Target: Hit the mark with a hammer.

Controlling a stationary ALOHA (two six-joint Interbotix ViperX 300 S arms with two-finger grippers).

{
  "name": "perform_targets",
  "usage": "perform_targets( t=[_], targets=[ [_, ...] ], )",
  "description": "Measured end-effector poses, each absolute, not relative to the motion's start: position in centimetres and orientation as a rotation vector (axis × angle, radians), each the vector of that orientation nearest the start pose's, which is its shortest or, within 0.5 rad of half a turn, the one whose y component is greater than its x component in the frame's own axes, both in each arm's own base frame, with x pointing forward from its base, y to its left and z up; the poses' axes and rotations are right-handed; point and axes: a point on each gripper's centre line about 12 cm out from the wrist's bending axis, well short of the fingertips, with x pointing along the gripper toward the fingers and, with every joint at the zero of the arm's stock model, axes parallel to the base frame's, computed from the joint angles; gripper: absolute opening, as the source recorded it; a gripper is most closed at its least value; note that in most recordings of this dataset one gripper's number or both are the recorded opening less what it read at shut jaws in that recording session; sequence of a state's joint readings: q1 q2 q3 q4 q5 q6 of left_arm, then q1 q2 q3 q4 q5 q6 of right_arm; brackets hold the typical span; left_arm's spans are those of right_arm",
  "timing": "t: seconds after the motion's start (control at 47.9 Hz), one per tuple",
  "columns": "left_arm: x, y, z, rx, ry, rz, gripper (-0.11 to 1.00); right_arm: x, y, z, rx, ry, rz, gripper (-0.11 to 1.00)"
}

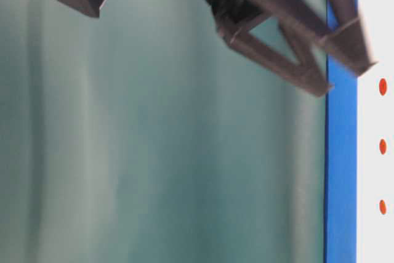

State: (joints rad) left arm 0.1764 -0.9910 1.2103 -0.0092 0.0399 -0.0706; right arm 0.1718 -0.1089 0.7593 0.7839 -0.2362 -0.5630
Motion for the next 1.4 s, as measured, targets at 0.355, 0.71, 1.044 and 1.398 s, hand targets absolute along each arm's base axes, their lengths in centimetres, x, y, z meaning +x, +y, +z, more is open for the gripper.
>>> perform_targets(
  t=[0.355,0.71,1.044,1.398],
  targets=[
    [18.5,3.3,24.6,-0.092,0.256,0.184,0.82,36.0,-3.0,21.0,0.118,0.476,-0.183,0.81],
    [17.6,3.1,25.1,-0.079,0.251,0.179,0.82,32.4,-2.5,23.6,0.123,0.436,-0.135,0.81],
    [15.6,2.5,25.5,-0.012,0.282,0.153,0.83,24.7,-1.7,26.8,0.114,0.281,-0.098,0.8],
    [14.2,1.7,24.2,0.073,0.273,0.109,0.82,18.7,-0.8,24.5,0.093,0.243,-0.045,0.8]
  ],
)
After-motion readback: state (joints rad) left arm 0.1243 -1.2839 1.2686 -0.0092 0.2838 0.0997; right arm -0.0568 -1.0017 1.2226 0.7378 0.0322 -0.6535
